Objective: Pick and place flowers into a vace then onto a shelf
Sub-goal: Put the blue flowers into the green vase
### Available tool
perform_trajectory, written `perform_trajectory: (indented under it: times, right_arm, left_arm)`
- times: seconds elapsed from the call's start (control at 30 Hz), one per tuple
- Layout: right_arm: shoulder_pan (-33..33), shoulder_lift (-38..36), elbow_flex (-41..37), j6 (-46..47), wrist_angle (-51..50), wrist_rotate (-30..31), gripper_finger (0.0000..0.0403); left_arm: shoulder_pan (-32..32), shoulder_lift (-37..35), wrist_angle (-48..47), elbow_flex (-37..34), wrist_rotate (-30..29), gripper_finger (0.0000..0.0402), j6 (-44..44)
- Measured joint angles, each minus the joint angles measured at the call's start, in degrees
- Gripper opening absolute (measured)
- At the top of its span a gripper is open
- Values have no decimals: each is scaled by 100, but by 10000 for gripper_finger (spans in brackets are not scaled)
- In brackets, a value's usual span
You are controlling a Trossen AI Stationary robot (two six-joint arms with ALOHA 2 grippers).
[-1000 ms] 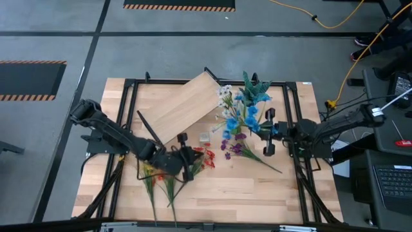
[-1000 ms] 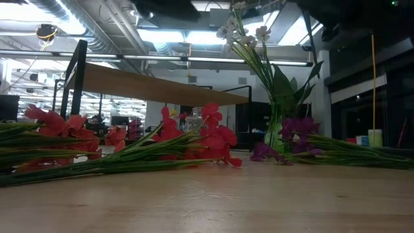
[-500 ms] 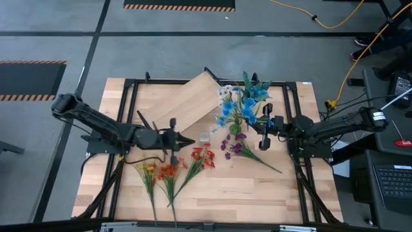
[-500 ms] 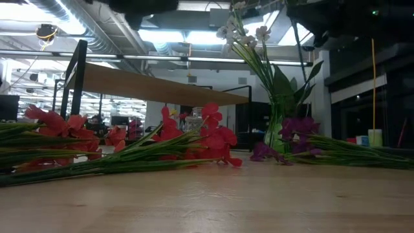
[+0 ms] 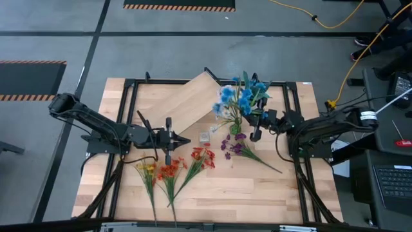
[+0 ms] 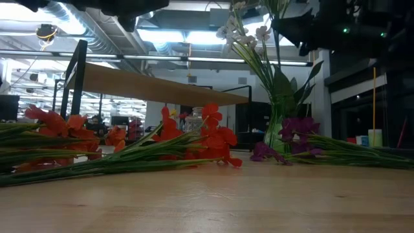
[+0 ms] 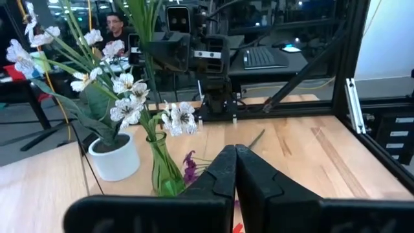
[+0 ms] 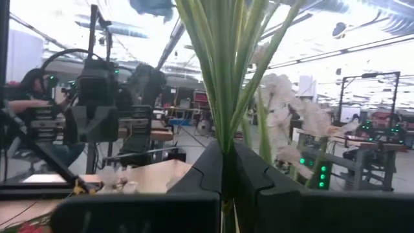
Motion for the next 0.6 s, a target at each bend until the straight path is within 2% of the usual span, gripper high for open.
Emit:
perform_trajectory:
  times: [0.5,0.6]
  right_arm:
    - [-157,706,0,-96,297,-37,10]
    - [-155,850,0,-7,328,154,10]
  left_arm:
    - [0,2,-2,0,-2,3,-36]
    - [0,2,0,0,-2,3,-35]
